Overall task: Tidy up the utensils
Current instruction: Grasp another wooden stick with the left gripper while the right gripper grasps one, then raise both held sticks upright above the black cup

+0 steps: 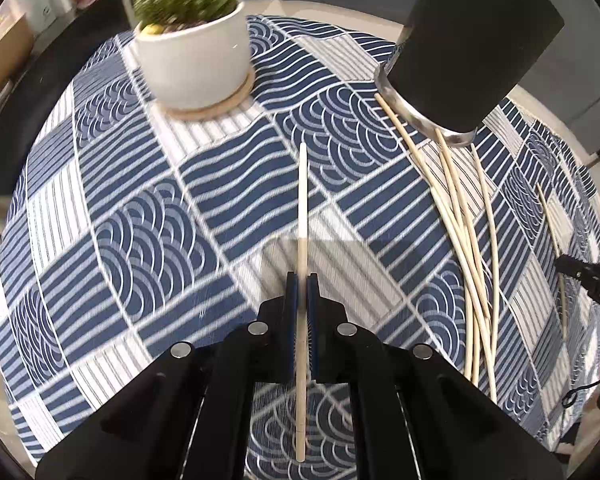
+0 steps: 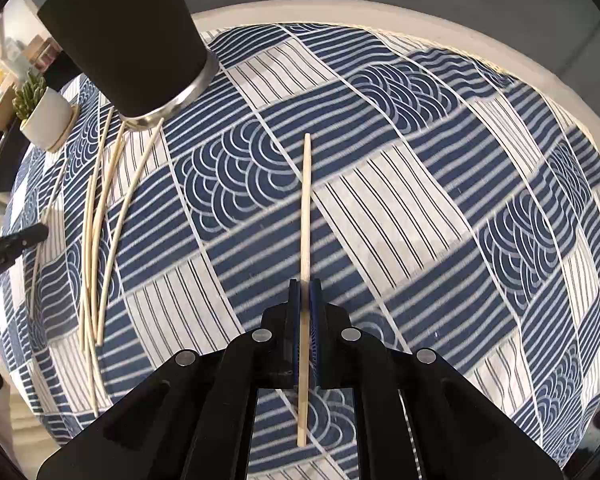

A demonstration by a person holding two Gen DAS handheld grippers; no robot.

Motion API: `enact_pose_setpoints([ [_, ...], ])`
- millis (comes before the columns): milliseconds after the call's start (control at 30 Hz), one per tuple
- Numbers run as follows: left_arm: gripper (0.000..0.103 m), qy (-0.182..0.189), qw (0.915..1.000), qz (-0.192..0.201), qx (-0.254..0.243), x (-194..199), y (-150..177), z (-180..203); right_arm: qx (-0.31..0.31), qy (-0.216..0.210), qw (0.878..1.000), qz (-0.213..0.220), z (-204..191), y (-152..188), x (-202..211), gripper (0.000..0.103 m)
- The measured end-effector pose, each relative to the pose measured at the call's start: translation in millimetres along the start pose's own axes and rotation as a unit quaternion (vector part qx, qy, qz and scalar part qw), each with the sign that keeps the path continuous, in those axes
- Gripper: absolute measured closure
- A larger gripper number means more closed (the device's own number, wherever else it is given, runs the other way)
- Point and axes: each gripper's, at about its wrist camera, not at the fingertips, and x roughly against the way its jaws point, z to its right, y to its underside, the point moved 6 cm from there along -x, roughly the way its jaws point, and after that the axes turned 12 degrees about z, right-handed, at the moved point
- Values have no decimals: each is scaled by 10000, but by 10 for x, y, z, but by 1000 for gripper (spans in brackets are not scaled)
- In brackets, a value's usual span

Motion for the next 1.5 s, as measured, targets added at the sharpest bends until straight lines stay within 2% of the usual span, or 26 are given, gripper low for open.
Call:
enact_pose_setpoints([
  [67, 98, -29, 10000, -34, 63, 108, 106, -128, -37, -36, 10000, 27, 45, 48, 53, 98],
  [133, 98, -97, 9999, -26, 117, 159, 152, -162, -65, -46, 9999, 70, 84, 200, 181, 98],
  [233, 98, -111, 9997, 13, 225, 252, 208, -166, -93, -89, 9998, 144, 112, 224, 264, 98],
  [333, 98, -156, 9993, 137, 311, 423, 196, -238, -55, -111, 9996, 255, 144, 240, 371, 98],
  [533, 98, -241, 9976, 504, 417, 871, 30, -356, 46, -200, 9978, 632, -96, 90, 631, 98],
  [767, 98, -268, 9938, 1015, 372, 1363, -379, -293, 96, -316, 9907, 1319, -153, -345, 1143, 98],
  [1067, 98, -308, 9832, 1791, 148, 2063, -1124, -24, 122, -483, 9763, 2108, -213, -992, 1715, 98],
  [1300, 98, -94, 9769, 2135, -53, 2311, -1585, 335, 179, -697, 9620, 2634, -288, -1383, 2051, 98],
  [1500, 98, 60, 9681, 2485, -317, 2416, -1925, 668, 482, -872, 9531, 2858, -436, -1723, 2155, 98],
])
